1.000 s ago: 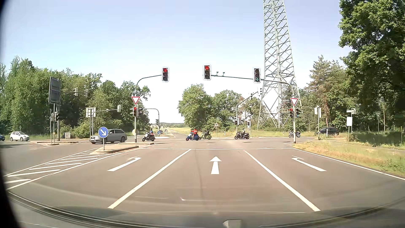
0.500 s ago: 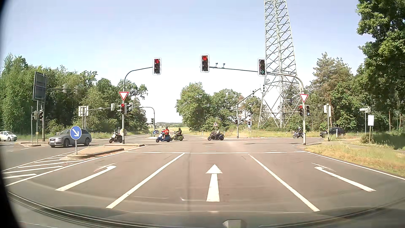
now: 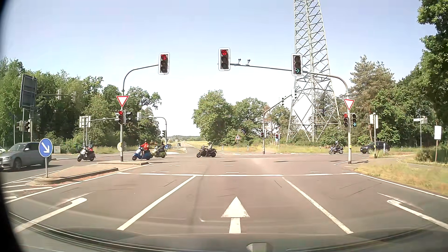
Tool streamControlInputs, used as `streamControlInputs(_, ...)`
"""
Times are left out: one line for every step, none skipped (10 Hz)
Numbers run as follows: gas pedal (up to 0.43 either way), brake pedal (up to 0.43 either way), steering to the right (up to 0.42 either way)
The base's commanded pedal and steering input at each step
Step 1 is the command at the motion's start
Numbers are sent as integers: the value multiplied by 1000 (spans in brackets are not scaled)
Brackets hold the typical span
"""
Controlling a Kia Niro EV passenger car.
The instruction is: Follow the waypoints while adhering to traffic rules and regulations
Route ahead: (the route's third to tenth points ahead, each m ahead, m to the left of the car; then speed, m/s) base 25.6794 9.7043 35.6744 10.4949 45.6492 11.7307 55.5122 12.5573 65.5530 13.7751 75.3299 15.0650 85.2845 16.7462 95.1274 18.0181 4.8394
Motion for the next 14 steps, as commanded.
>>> streamControlInputs(0,274,2)
streamControlInputs(0,280,0)
streamControlInputs(0,280,-1)
streamControlInputs(0,274,-1)
streamControlInputs(0,280,-2)
streamControlInputs(0,280,-2)
streamControlInputs(0,280,-3)
streamControlInputs(0,280,-3)
streamControlInputs(0,280,-3)
streamControlInputs(0,280,-5)
streamControlInputs(0,280,-5)
streamControlInputs(0,280,-6)
streamControlInputs(0,280,-8)
streamControlInputs(0,280,-11)
